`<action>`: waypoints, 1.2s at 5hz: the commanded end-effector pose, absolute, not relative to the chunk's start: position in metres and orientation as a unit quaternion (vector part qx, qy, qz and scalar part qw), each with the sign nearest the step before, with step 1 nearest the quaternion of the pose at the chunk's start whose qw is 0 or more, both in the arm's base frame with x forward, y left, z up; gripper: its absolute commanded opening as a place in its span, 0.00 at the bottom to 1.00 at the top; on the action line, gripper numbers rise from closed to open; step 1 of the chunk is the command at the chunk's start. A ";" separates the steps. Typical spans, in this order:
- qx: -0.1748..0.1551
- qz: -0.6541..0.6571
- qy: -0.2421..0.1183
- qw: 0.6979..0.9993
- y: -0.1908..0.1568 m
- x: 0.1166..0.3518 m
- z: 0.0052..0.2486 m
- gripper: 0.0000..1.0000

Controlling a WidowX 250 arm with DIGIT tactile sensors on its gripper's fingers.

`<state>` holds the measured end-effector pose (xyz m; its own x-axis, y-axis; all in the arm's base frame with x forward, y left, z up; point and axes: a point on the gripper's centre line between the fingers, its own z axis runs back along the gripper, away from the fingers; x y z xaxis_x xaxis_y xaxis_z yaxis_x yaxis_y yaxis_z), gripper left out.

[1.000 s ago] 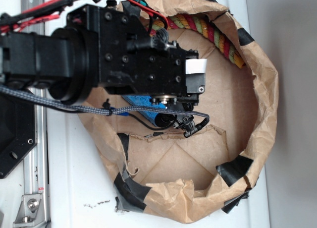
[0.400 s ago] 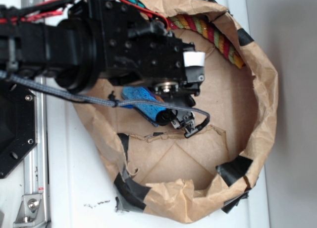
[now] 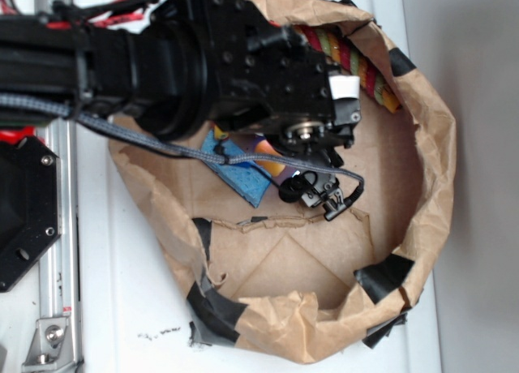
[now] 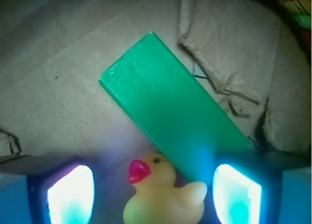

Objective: Grab the yellow duck.

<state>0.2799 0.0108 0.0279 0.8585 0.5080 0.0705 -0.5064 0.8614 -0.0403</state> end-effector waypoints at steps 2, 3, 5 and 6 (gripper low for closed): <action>-0.011 0.262 -0.063 0.963 0.004 0.278 0.030 0.00; -0.007 0.259 -0.063 0.964 0.005 0.278 0.030 0.00; -0.038 0.217 -0.071 0.973 -0.009 0.280 0.043 0.00; -0.042 0.152 -0.098 0.983 -0.024 0.296 0.069 0.00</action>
